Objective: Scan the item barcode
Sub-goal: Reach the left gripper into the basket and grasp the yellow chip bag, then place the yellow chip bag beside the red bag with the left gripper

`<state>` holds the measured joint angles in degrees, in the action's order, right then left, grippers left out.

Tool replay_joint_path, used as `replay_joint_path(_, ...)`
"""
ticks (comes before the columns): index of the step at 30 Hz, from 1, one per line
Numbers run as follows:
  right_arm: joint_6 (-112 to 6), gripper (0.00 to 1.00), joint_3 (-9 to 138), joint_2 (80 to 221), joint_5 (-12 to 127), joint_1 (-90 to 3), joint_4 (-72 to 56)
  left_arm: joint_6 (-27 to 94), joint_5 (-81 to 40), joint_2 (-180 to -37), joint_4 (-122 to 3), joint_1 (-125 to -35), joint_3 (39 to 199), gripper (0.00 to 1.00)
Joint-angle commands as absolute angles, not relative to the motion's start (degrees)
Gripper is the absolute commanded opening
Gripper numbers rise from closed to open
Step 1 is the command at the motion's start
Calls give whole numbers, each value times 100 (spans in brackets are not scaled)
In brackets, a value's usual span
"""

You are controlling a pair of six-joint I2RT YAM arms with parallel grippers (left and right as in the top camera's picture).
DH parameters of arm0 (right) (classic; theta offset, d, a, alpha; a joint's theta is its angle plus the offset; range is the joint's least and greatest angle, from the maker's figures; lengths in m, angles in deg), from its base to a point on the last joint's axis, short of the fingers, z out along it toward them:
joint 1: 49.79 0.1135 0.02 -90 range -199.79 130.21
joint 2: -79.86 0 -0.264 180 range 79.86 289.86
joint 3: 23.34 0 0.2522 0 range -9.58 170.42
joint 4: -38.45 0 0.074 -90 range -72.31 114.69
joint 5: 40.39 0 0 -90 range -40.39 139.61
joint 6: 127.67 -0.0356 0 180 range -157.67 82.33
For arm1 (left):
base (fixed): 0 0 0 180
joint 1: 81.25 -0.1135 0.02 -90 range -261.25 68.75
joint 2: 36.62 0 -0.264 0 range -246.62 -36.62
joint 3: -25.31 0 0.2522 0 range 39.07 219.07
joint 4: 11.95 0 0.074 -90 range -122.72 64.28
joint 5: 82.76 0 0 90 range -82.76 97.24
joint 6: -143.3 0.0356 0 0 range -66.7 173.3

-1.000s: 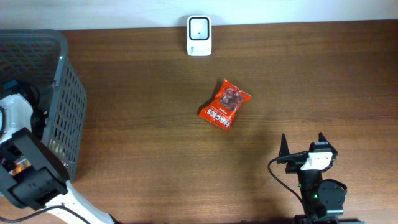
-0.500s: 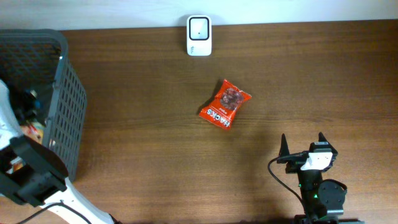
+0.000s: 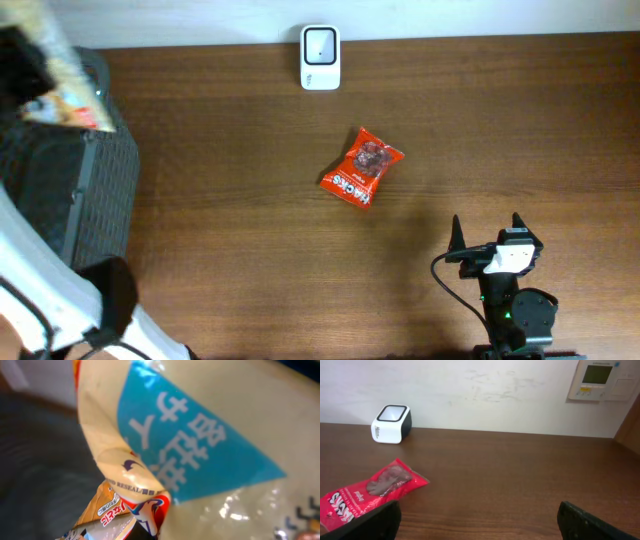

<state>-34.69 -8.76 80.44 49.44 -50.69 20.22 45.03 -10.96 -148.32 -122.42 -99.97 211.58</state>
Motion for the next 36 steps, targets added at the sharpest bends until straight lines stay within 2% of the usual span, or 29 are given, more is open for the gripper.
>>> replay_joint_path(1,-3515,98,-927,8005,4896,-5021,2016,4678,-1452,-14729,-12242,-8624,21096,0)
replay_joint_path(4,-3515,98,-927,8007,4896,-5021,2016,4675,-812,-14729,-12242,-7597,20537,0)
replay_joint_path(9,-3515,98,-927,8007,4896,-5021,2016,4662,797,-14858,-12026,-6104,18399,0)
replay_joint_path(12,-3515,98,-927,8005,4896,-5021,2016,4492,1039,-14959,-11490,-5759,17302,0)
replay_joint_path(18,-3515,98,-927,8007,4896,-5021,2018,3930,1459,-15053,-9263,-5440,14950,0)
replay_joint_path(24,-3515,98,-927,8007,4896,-5021,2016,3119,1457,-15160,-7261,-5287,13396,0)
replay_joint_path(27,-3515,99,-927,8005,4896,-5021,2018,2529,1448,-15300,-6686,-5171,12928,0)
replay_joint_path(31,-3515,98,-927,8007,4896,-5021,2018,2369,1133,-15485,-6509,-5005,12802,0)
replay_joint_path(33,-3515,98,-927,8007,4896,-5021,2018,2352,1109,-15538,-6500,-4865,12802,10)
replay_joint_path(35,-3515,99,-927,8007,4896,-5021,2016,2350,1107,-15555,-6498,-4734,12802,34)
replay_joint_path(36,-3515,99,-927,8007,4896,-5021,2018,2350,1107,-15555,-6498,-4651,12802,40)
